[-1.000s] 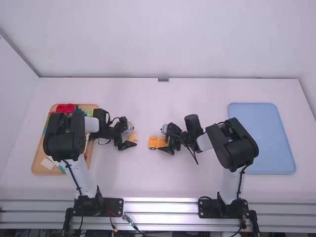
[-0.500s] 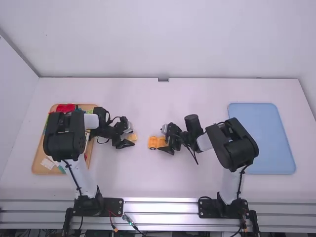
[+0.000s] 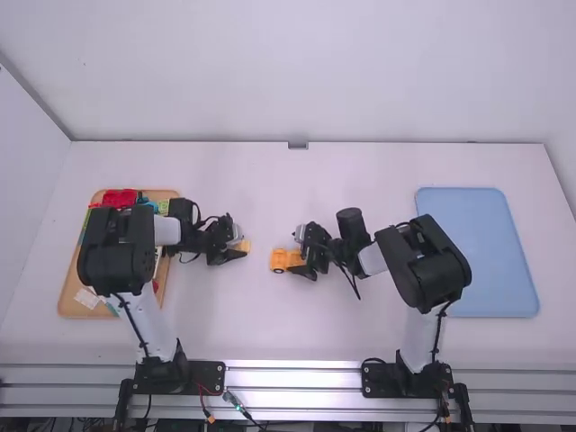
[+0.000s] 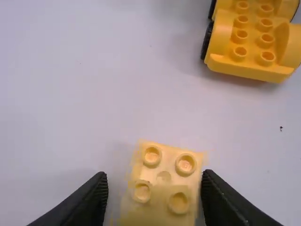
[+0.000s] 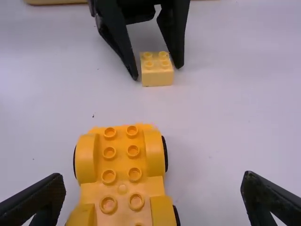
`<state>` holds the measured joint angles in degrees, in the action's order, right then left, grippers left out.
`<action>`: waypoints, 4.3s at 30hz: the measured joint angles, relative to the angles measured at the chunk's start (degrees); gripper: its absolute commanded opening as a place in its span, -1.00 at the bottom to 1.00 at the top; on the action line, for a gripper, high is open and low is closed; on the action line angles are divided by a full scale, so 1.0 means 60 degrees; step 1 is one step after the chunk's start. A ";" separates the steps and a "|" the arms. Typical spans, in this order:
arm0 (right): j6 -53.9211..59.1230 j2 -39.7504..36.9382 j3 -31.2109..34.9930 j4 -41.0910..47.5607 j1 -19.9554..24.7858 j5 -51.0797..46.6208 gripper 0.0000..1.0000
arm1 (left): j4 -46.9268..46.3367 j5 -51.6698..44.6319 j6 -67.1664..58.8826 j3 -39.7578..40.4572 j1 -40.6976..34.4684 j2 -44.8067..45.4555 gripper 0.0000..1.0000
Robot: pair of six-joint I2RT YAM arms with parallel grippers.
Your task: Assemble lego blocks to make yellow taxi
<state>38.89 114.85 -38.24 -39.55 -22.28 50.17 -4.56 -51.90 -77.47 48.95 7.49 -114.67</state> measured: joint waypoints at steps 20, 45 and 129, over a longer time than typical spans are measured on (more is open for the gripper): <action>-0.0459 0.0000 0.0000 -0.0025 0.0000 -0.0211 0.98 | -0.0299 -0.0168 0.0335 -0.0015 0.0000 0.0025 -0.46; -0.0146 0.0004 0.0004 0.0692 -0.0066 -0.0426 0.98 | 0.1038 0.0266 0.2200 -0.1126 -0.2098 0.2681 -0.41; 0.1188 0.1464 -0.0368 -0.0131 -0.0069 0.1013 0.22 | 0.0958 0.0561 0.3060 -0.1133 -0.3286 0.1865 -0.74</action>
<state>46.02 123.63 -40.45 -40.34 -22.70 56.25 1.19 -48.53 -59.11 42.15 -12.23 -103.48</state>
